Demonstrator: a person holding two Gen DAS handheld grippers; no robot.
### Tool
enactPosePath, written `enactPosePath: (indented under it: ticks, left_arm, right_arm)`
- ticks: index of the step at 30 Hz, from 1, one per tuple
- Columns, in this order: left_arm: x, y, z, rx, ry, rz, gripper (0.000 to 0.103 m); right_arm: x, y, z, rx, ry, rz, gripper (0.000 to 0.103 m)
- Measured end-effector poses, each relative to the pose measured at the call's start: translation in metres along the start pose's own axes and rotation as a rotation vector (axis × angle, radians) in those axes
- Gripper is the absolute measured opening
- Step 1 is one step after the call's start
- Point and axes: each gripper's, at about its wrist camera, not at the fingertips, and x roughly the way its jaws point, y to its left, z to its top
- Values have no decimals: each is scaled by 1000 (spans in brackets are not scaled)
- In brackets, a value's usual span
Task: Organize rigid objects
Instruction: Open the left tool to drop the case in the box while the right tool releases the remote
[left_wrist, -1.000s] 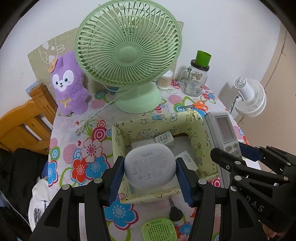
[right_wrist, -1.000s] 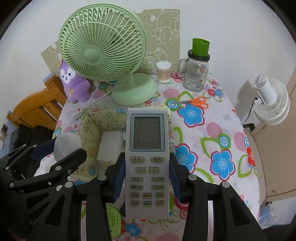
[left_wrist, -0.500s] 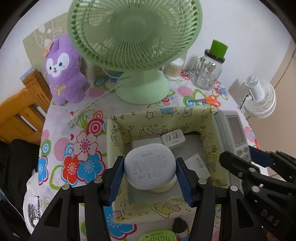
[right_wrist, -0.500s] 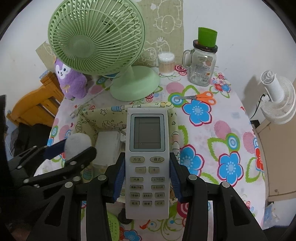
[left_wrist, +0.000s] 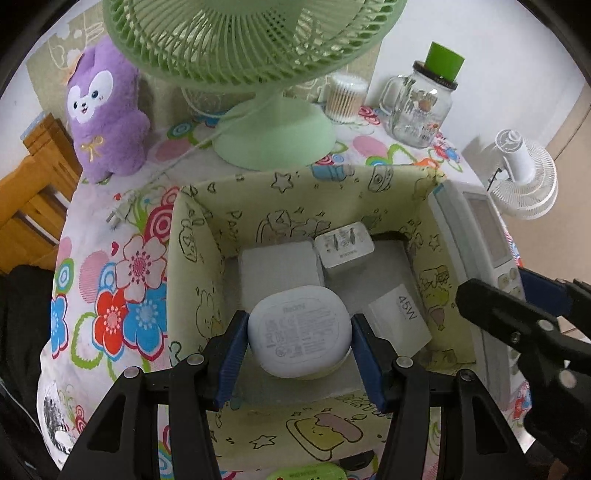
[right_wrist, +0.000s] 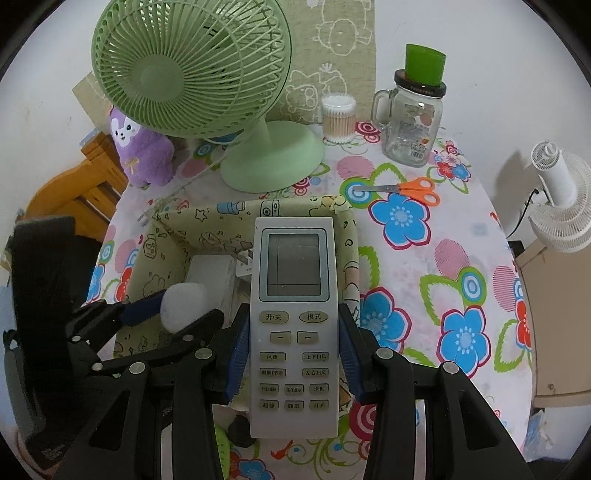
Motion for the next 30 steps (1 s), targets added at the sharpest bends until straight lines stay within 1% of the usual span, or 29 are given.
enactPosePath:
  ticks: [2,3,4,6,8,9,12,15,18,22,27,30]
  left_arm:
    - [0,-1,0,10,-5,9,60]
    - [-1,-2,0,15,-9,15,67]
    - [-3,-3,0,19,-18,9,72]
    - [-9,-4,1,27,-30,10,76]
    - [-14,-4,1,39,-37,18,84]
    - [-17,-6,1,52,-39,42,91]
    - [-26,-8,0,89,-47,56,92]
    - [-35,-6,-2,112,-52,96,96]
    - [-36,0,-1,96,-44,92,99]
    - [-30,6,-1,73,-18,93,99]
    - [-21,11,-2,44,21,70,99]
    - [-16,12,-2,44,35,77,99]
  right_arm:
    - [2,0,0,2,5,3,47]
    - [2,0,1,2,7,3,47]
    - [3,0,1,3,11,5,47]
    - [6,-1,1,4,16,5,47]
    - [7,-1,1,6,20,6,47]
    - [8,-1,1,6,23,7,47]
    - [10,-1,2,10,30,11,47]
    - [14,2,3,12,41,14,47]
    - [22,5,4,16,60,12,47]
    - [31,6,3,39,84,9,47]
    - [41,2,1,69,121,16,47]
    - [45,5,0,63,125,13,47]
